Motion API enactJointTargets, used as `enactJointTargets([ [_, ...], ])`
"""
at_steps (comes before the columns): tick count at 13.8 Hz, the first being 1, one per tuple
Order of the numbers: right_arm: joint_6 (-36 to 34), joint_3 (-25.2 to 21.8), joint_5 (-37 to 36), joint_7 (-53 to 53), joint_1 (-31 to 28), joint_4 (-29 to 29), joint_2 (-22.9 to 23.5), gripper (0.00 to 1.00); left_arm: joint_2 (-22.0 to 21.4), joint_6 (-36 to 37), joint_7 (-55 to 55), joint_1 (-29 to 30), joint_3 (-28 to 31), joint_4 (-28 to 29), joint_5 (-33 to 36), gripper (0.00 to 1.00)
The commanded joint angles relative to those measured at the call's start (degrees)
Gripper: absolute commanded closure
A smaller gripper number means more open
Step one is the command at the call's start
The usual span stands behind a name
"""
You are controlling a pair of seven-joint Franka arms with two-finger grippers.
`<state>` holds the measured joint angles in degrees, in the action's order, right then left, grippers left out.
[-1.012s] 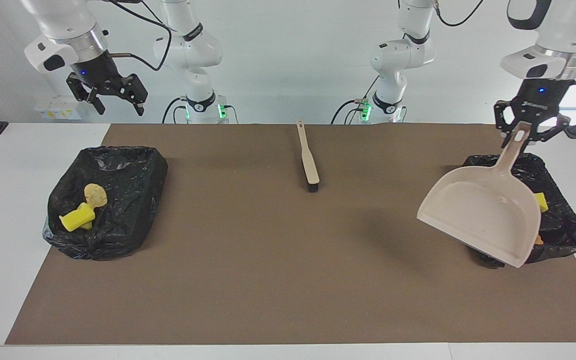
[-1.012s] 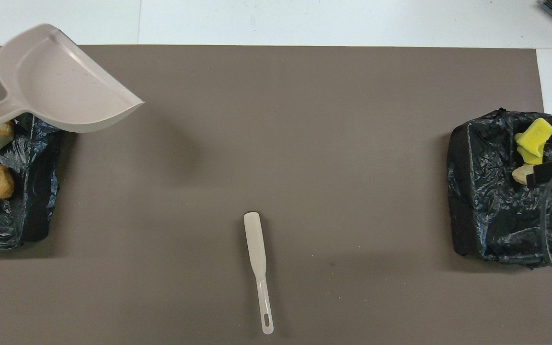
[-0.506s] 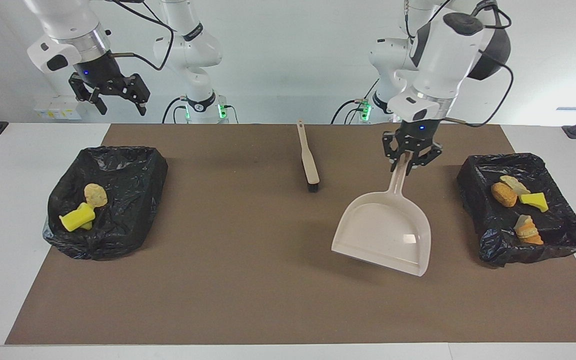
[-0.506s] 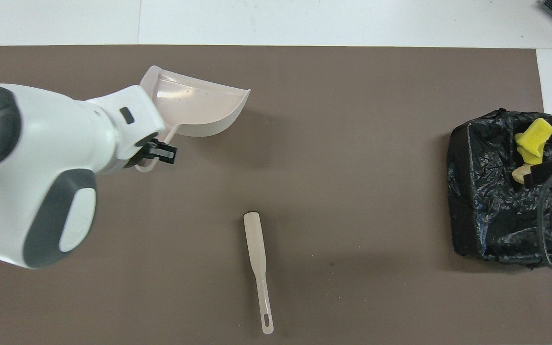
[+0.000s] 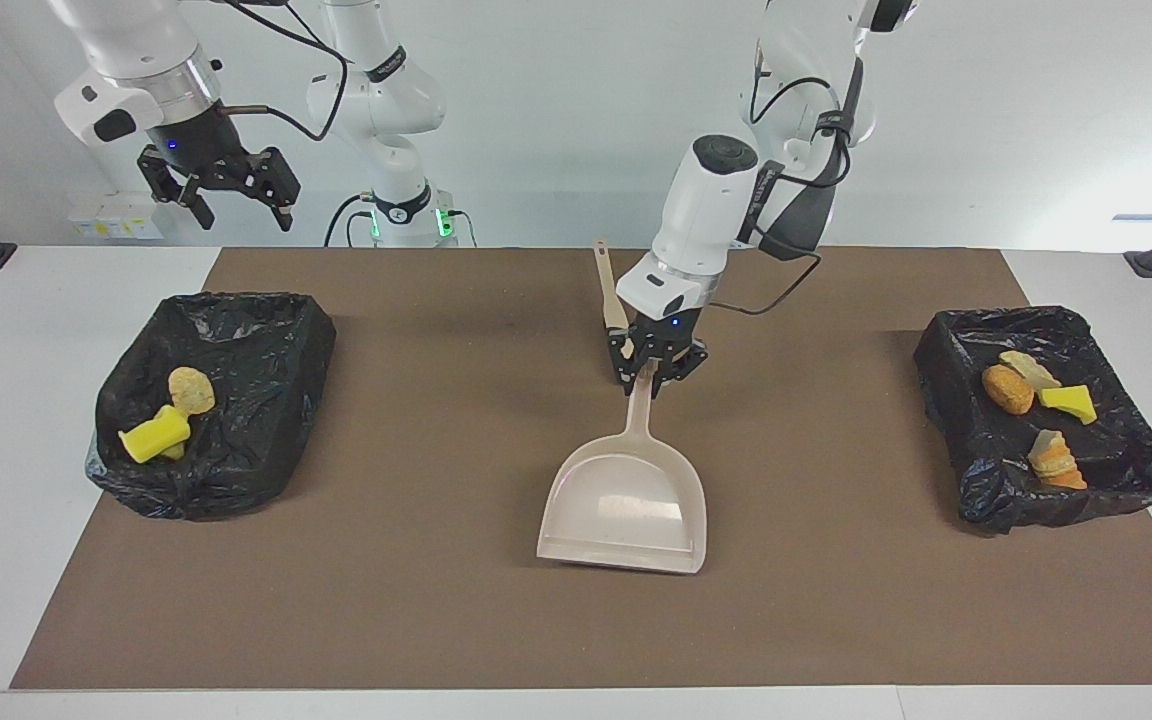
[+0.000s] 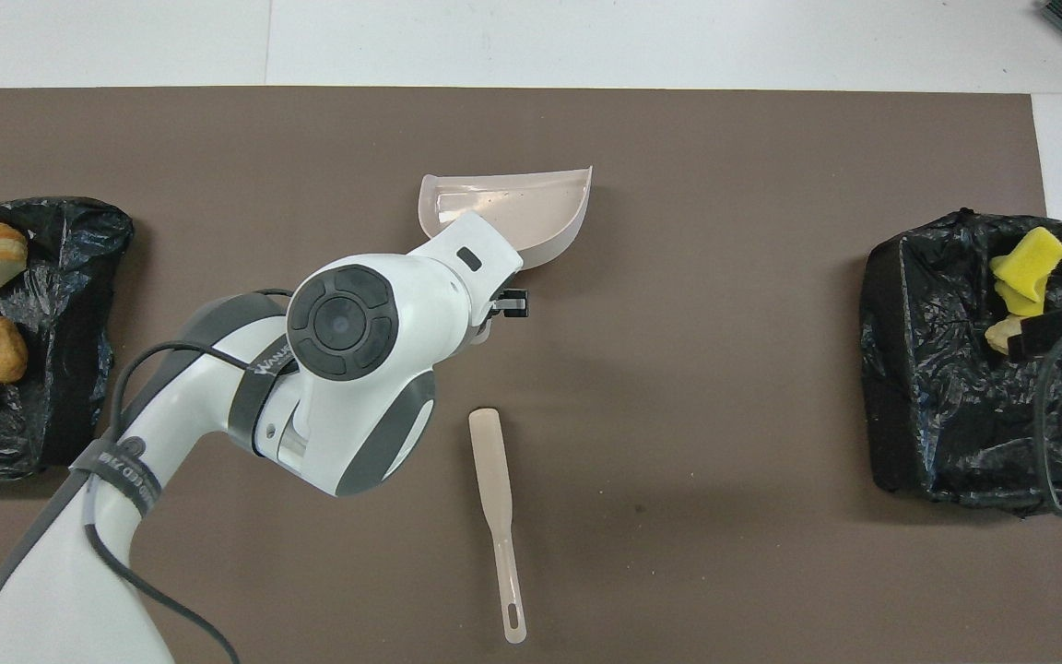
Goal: Sweep and dump trash in bin
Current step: 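Lift the empty dustpan and set it down beside the brush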
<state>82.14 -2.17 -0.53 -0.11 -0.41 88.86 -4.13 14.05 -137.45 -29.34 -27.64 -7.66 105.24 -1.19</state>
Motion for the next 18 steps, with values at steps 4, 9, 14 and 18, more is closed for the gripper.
enactJointTargets([
  [4,0.04,-0.20,0.97,0.55,-0.03,-0.18,-0.27,0.00,0.46,-1.24,-0.81,-1.80,1.33,2.59,0.13,1.00],
  [9,0.04,-0.20,0.97,0.55,-0.03,-0.18,-0.27,0.00,0.72,-0.98,-6.16,-2.42,1.42,3.83,0.13,1.00],
  [14,0.04,-0.20,0.97,0.55,-0.03,-0.18,-0.27,0.00,0.37,-2.20,-10.65,-3.30,1.33,6.21,0.13,1.00],
  [18,0.04,-0.20,0.97,0.55,-0.03,-0.18,-0.27,0.00,-0.07,-5.72,-10.65,-3.30,1.24,9.01,0.13,1.00],
])
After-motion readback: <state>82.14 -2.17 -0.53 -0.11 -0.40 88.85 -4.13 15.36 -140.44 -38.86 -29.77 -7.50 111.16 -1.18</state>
